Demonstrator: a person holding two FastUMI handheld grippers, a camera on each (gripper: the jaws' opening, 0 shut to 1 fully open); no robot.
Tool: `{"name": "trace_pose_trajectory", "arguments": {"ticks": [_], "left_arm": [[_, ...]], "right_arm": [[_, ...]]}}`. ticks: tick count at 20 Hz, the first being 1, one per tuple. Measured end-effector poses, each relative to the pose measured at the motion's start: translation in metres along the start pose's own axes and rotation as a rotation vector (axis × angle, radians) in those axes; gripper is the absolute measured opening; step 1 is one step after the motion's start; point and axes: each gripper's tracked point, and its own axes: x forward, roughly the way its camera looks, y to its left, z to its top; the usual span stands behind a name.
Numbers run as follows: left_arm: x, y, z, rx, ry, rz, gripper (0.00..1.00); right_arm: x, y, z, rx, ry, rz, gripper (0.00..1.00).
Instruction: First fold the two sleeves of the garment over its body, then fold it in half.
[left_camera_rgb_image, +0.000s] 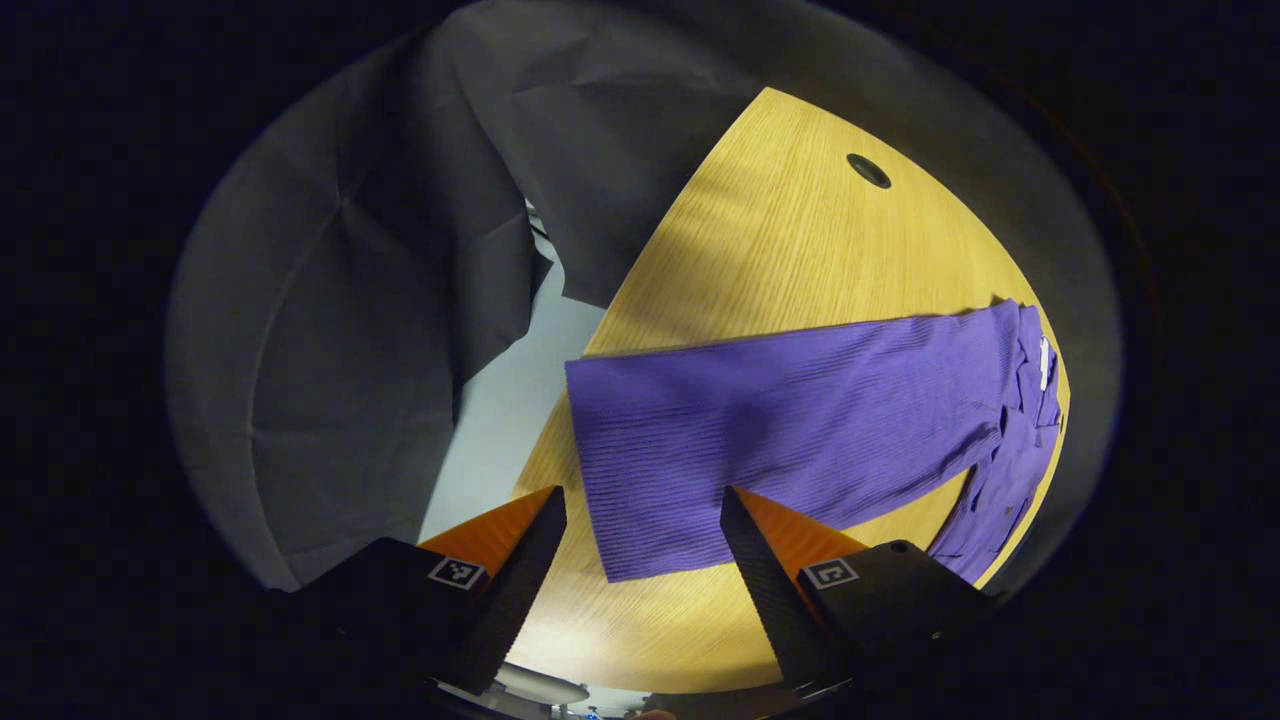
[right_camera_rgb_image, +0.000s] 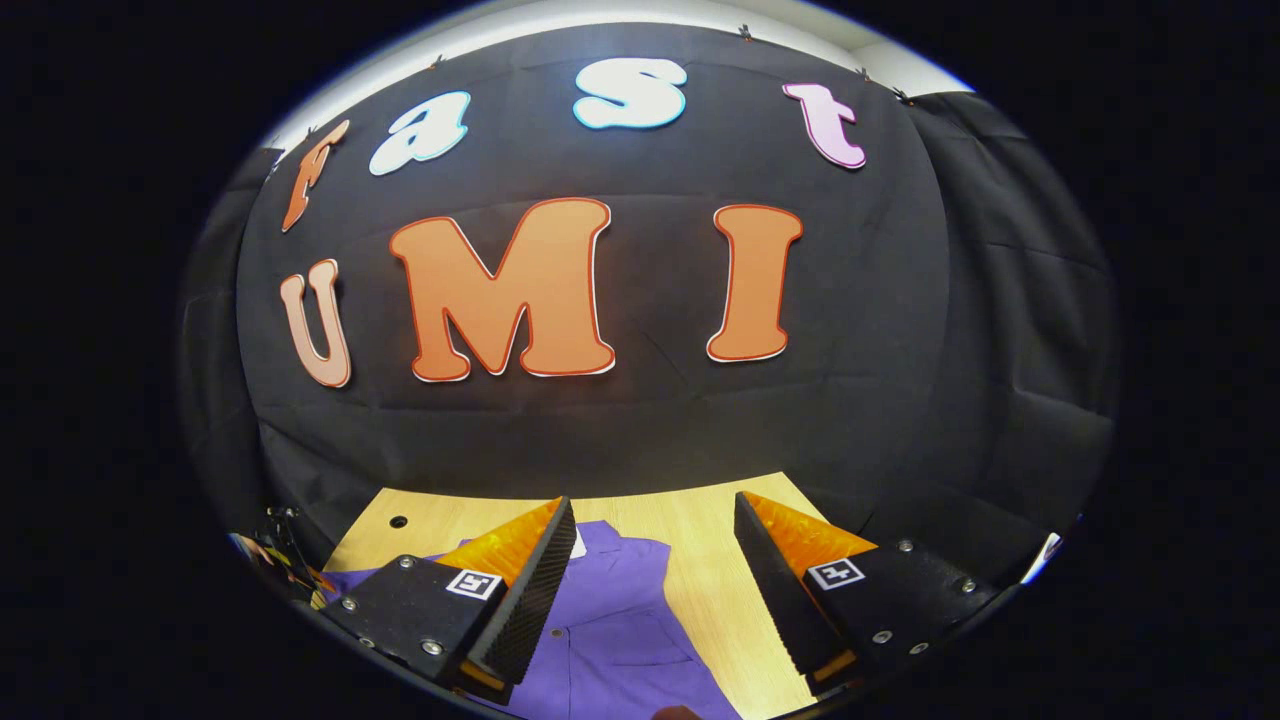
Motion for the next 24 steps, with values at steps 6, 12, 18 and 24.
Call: {"name": "trace_pose_trajectory", "arguments": {"ticks": [6, 12, 18, 24], "left_arm": [[0.009, 0.006, 0.001, -0.060, 0.049, 0.013, 0.85], [0.008, 0.001, 0.006, -0.080, 0.067, 0.045, 0.42], [0.006, -0.012, 0.004, -0.098, 0.056, -0.005, 0.09], [-0.041, -0.051, 0.023, 0.034, -0.046, -0.053, 0.06]], "right_arm": [[-0.005, -0.007, 0.000, 0.006, 0.003, -0.016, 0.95], [-0.005, -0.012, -0.009, -0.004, 0.026, -0.007, 0.95], [-0.011, -0.024, -0.017, -0.010, 0.044, -0.011, 0.95], [-0.014, -0.040, -0.015, -0.004, 0.037, -0.011, 1.00]]}}
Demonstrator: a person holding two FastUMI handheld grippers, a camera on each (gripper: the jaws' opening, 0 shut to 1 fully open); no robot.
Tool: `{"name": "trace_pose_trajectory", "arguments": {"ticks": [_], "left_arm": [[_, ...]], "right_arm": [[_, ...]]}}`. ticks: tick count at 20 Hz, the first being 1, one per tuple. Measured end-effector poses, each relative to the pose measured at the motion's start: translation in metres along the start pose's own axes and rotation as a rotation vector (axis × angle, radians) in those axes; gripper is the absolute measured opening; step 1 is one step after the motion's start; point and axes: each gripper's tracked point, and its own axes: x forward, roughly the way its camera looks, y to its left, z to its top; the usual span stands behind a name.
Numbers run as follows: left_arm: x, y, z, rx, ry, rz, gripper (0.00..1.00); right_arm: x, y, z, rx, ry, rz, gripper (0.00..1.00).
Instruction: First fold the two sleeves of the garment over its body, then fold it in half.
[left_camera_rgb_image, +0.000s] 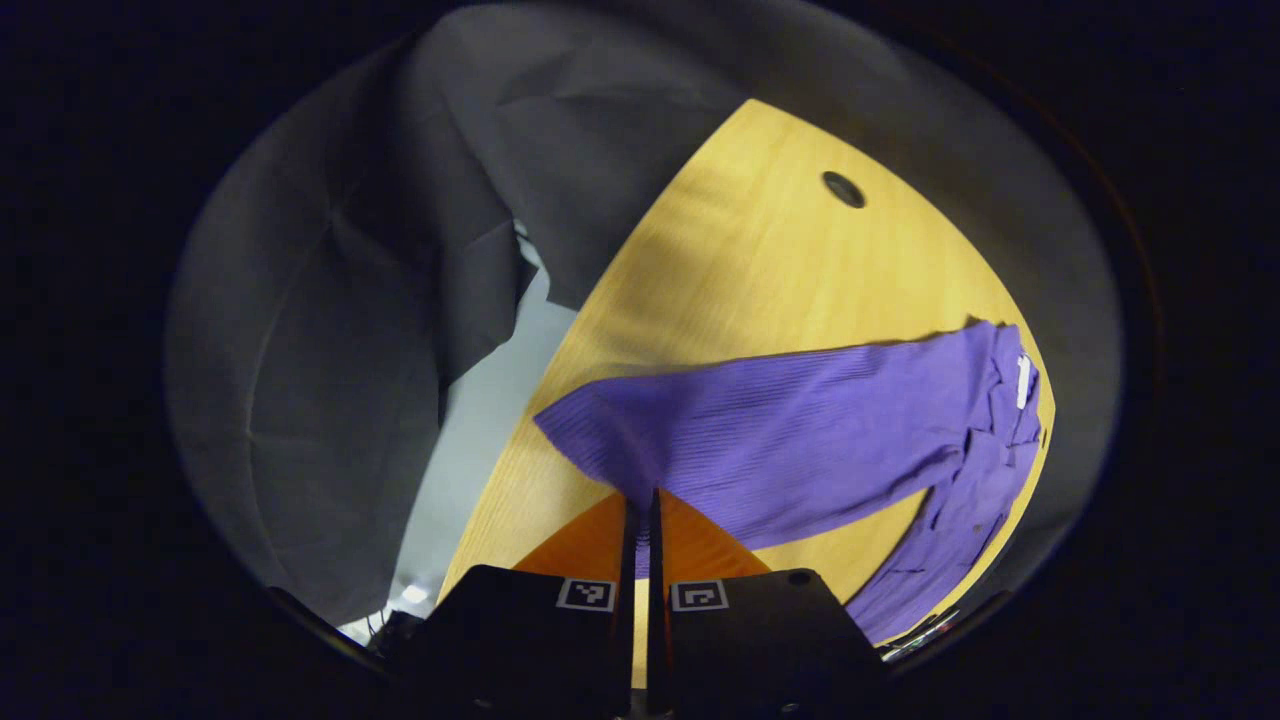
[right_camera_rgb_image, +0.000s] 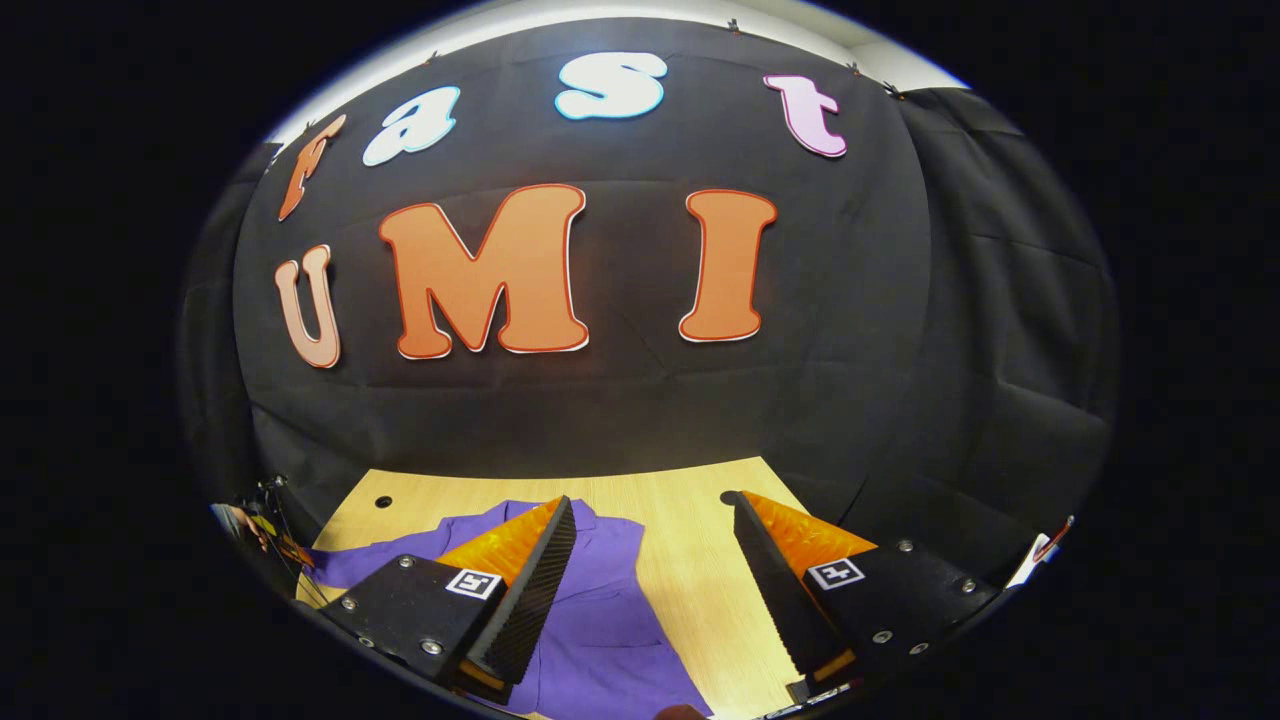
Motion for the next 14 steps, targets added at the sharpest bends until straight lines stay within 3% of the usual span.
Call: {"name": "trace_pose_trajectory", "arguments": {"ticks": [7, 14], "left_arm": [[-0.071, -0.081, 0.008, 0.212, -0.107, -0.047, 0.06], [-0.124, -0.170, 0.007, 0.325, -0.158, -0.099, 0.05]], "right_arm": [[0.009, -0.015, 0.001, 0.013, -0.021, 0.029, 1.00], [0.014, -0.032, -0.007, 0.020, -0.020, 0.068, 0.95]]}}
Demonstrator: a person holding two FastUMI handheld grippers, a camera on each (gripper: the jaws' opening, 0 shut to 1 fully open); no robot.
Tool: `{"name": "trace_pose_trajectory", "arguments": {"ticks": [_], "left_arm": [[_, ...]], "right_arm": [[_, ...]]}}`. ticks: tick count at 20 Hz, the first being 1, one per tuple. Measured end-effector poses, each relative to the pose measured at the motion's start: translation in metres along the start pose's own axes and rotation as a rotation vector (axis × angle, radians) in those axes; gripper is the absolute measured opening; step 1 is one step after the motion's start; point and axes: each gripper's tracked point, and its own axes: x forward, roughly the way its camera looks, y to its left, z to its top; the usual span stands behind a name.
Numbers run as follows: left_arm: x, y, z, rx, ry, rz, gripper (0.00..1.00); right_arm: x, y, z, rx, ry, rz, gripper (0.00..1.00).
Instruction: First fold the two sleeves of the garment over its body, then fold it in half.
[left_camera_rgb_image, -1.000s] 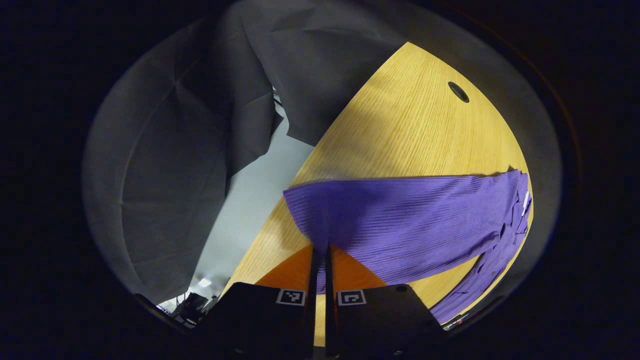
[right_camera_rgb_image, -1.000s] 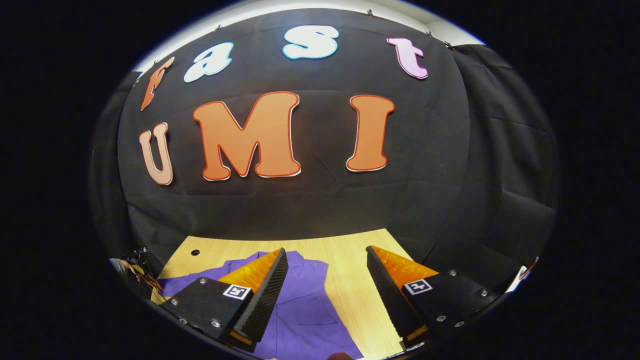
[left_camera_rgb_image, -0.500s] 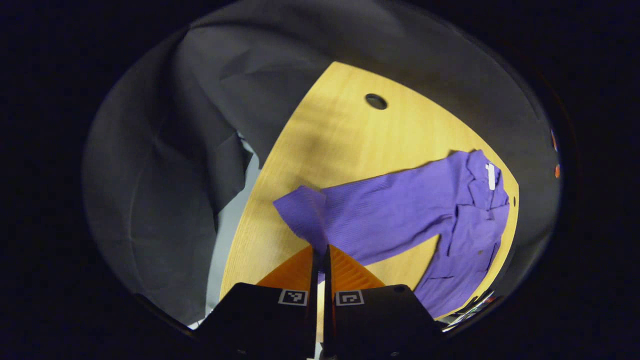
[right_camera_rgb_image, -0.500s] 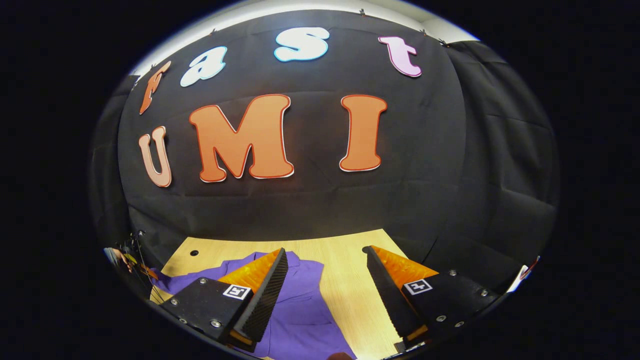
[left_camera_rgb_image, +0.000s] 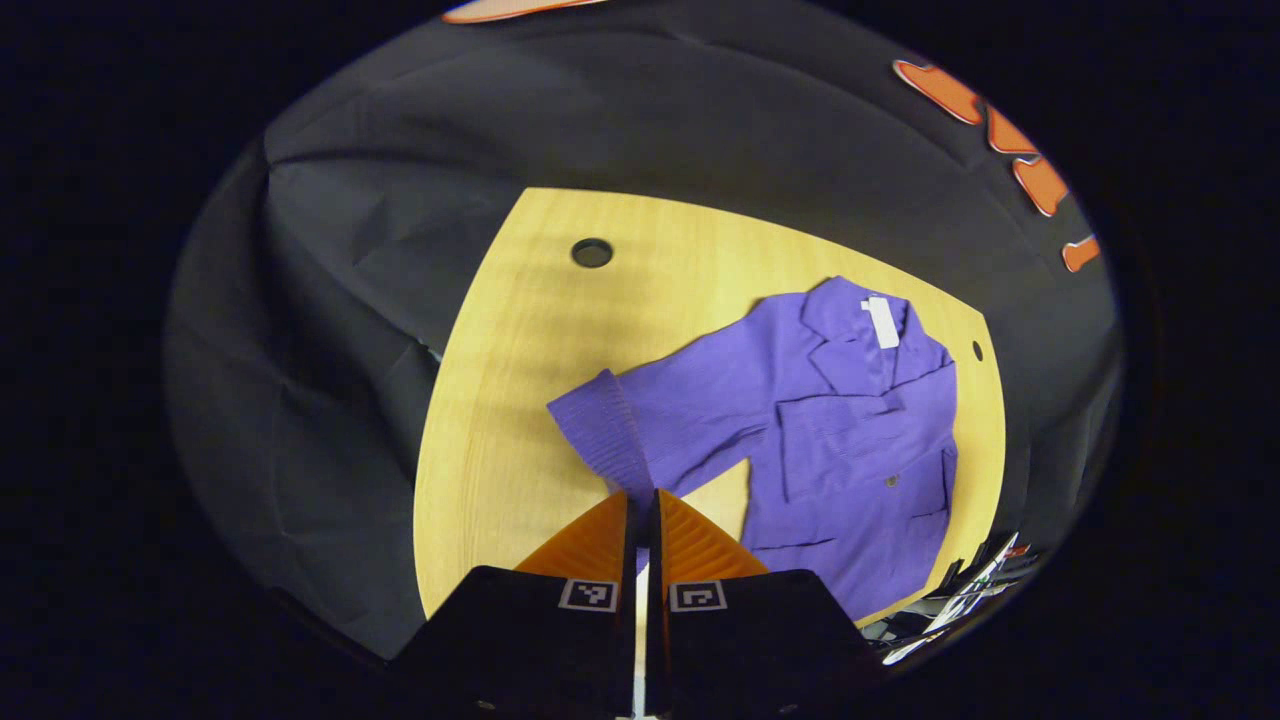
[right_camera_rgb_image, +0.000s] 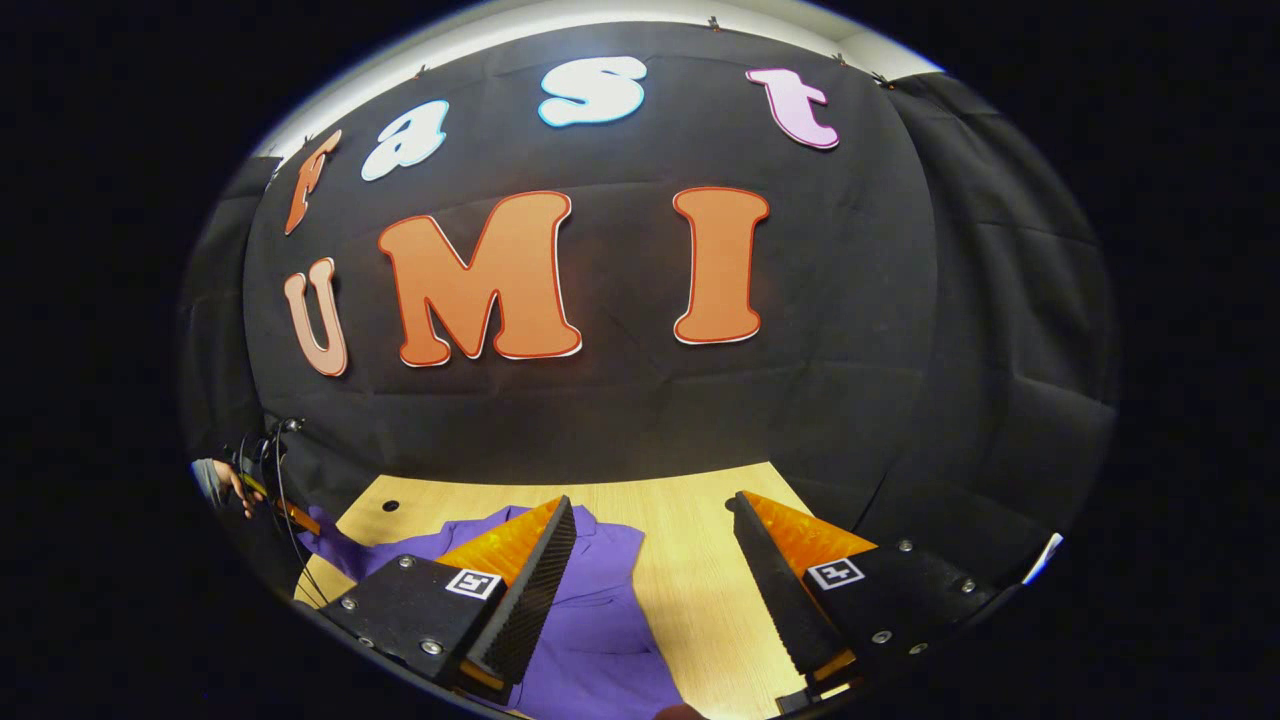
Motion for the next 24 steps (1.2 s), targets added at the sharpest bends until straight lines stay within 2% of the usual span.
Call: {"name": "trace_pose_trajectory", "arguments": {"ticks": [1, 2, 3, 4, 5, 6, 7, 8, 9, 13, 15, 16, 17, 24], "left_arm": [[-0.005, -0.015, 0.007, 0.022, -0.011, -0.003, 0.05], [-0.010, -0.031, 0.013, 0.042, -0.023, -0.012, 0.05], [-0.015, -0.048, 0.020, 0.059, -0.031, -0.022, 0.05], [-0.020, -0.065, 0.027, 0.077, -0.041, -0.033, 0.05], [-0.024, -0.081, 0.034, 0.099, -0.049, -0.038, 0.05], [-0.026, -0.099, 0.040, 0.117, -0.058, -0.049, 0.05], [-0.028, -0.118, 0.045, 0.134, -0.061, -0.059, 0.05], [-0.028, -0.136, 0.047, 0.155, -0.064, -0.070, 0.05], [-0.030, -0.153, 0.051, 0.176, -0.068, -0.076, 0.05], [-0.034, -0.225, 0.067, 0.253, -0.082, -0.112, 0.05], [-0.030, -0.261, 0.070, 0.303, -0.083, -0.126, 0.05], [-0.027, -0.279, 0.070, 0.327, -0.081, -0.135, 0.05], [-0.025, -0.299, 0.071, 0.348, -0.075, -0.145, 0.05], [0.002, -0.413, 0.070, 0.485, -0.066, -0.183, 0.05]], "right_arm": [[0.000, -0.004, -0.001, 0.001, 0.001, 0.007, 0.95], [0.000, -0.007, -0.003, 0.002, 0.003, 0.010, 1.00], [0.000, -0.011, -0.005, 0.006, 0.002, 0.013, 1.00], [0.000, -0.014, -0.006, 0.012, 0.004, 0.018, 0.95], [-0.001, -0.018, -0.006, 0.023, 0.004, 0.021, 0.95], [-0.001, -0.020, -0.007, 0.035, 0.005, 0.028, 1.00], [-0.003, -0.026, -0.007, 0.046, 0.005, 0.028, 0.95], [-0.003, -0.030, -0.008, 0.056, 0.003, 0.033, 1.00], [-0.004, -0.035, -0.009, 0.065, 0.002, 0.032, 0.95], [-0.005, -0.052, -0.013, 0.088, 0.001, 0.033, 0.95], [-0.006, -0.058, -0.017, 0.092, 0.006, 0.034, 0.95], [-0.007, -0.060, -0.019, 0.092, 0.008, 0.030, 1.00], [-0.008, -0.063, -0.020, 0.090, 0.009, 0.031, 0.95], [-0.010, -0.076, -0.038, 0.085, 0.038, 0.044, 0.95]]}}
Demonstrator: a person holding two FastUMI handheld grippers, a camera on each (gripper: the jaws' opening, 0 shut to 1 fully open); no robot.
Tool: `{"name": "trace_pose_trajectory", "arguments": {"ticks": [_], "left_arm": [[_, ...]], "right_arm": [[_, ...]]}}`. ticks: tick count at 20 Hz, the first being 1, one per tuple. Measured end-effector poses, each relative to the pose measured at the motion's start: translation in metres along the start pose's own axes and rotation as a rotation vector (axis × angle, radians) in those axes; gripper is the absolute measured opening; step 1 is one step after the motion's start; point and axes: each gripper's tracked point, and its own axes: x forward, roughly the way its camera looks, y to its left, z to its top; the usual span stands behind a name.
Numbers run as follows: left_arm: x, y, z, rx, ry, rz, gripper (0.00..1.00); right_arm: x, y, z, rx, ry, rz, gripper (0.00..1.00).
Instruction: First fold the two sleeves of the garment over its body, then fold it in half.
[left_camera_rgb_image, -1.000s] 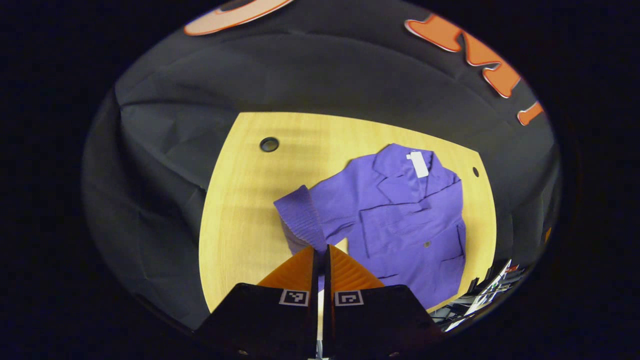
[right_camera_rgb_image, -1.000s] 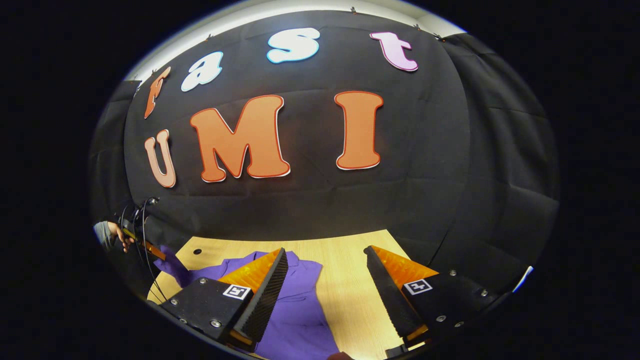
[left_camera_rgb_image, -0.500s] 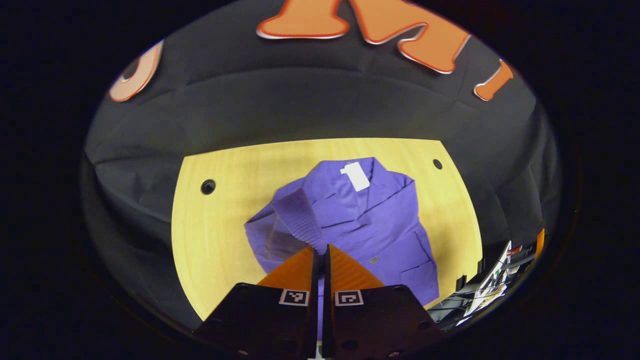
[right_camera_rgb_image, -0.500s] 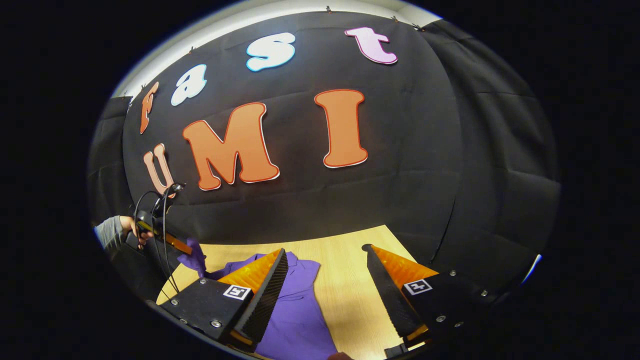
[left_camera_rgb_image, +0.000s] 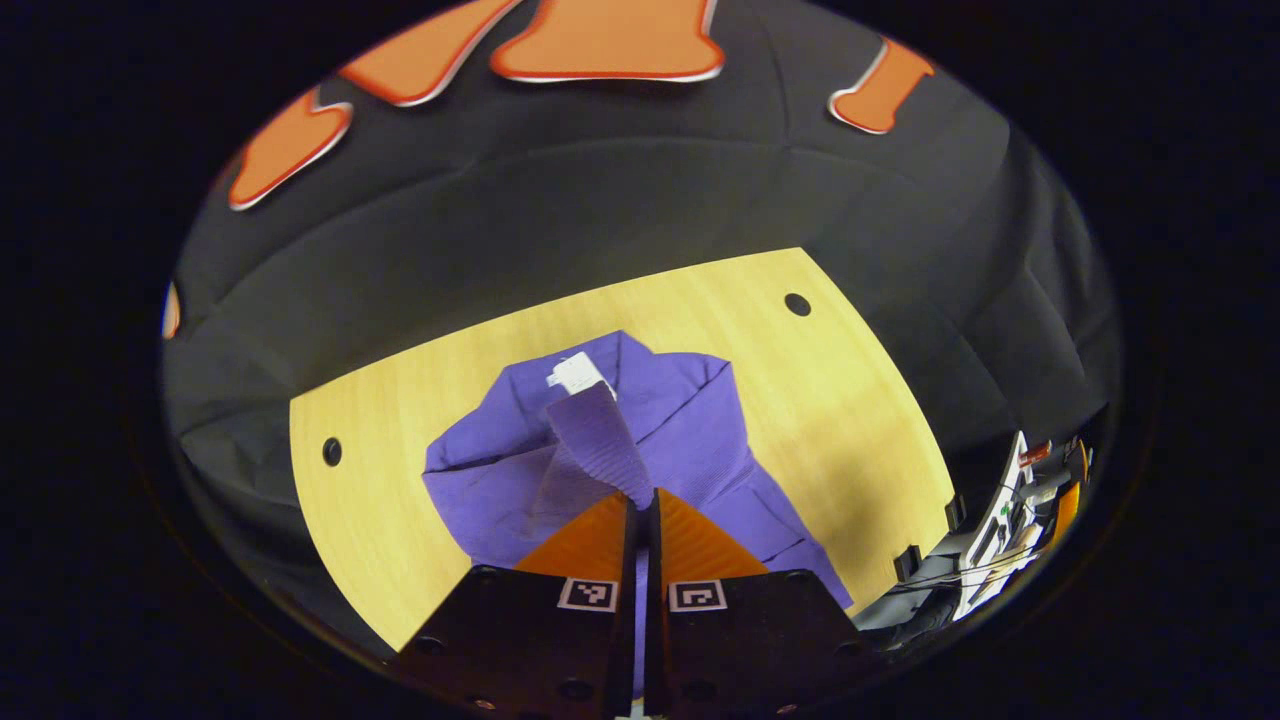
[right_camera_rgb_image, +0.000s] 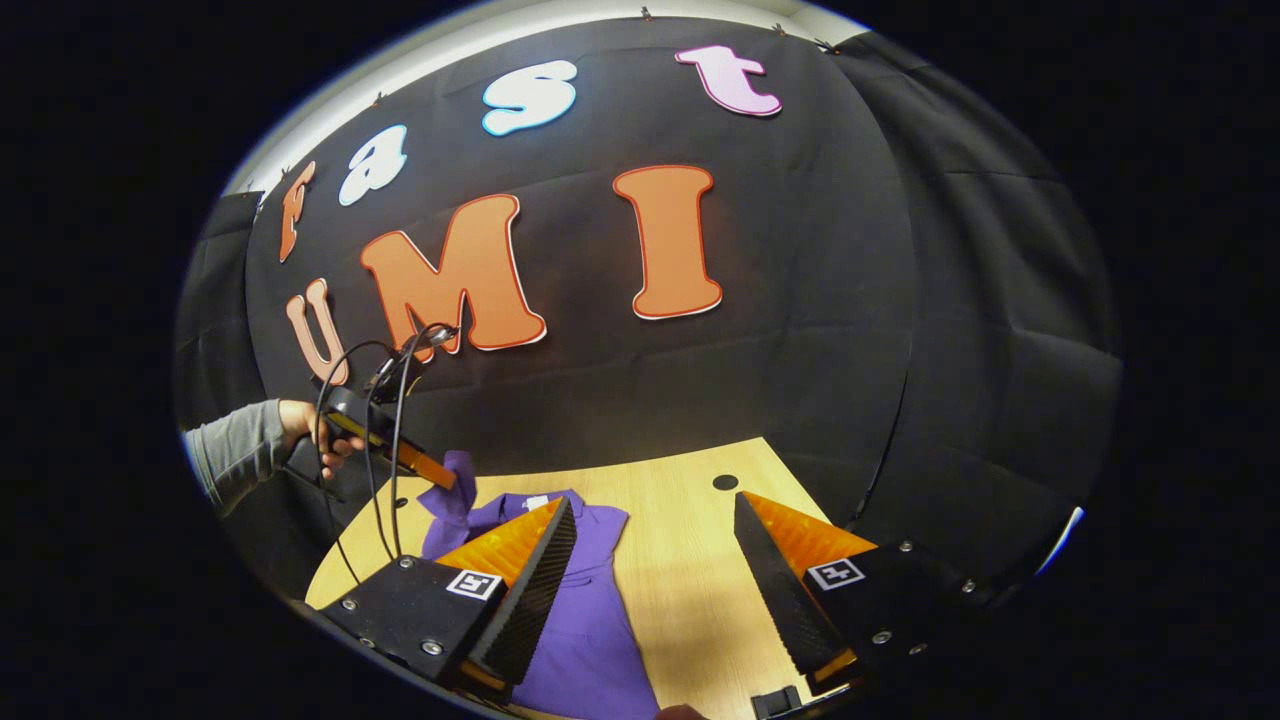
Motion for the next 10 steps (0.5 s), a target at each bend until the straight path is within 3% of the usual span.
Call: {"name": "trace_pose_trajectory", "arguments": {"ticks": [5, 10], "left_arm": [[0.035, -0.038, 0.021, 0.047, -0.012, 0.002, 0.06], [0.036, -0.075, 0.025, 0.041, -0.072, -0.089, 0.26]], "right_arm": [[-0.001, -0.013, -0.012, 0.007, 0.022, 0.008, 0.95], [0.006, -0.025, -0.021, 0.013, 0.048, 0.004, 0.95]]}}
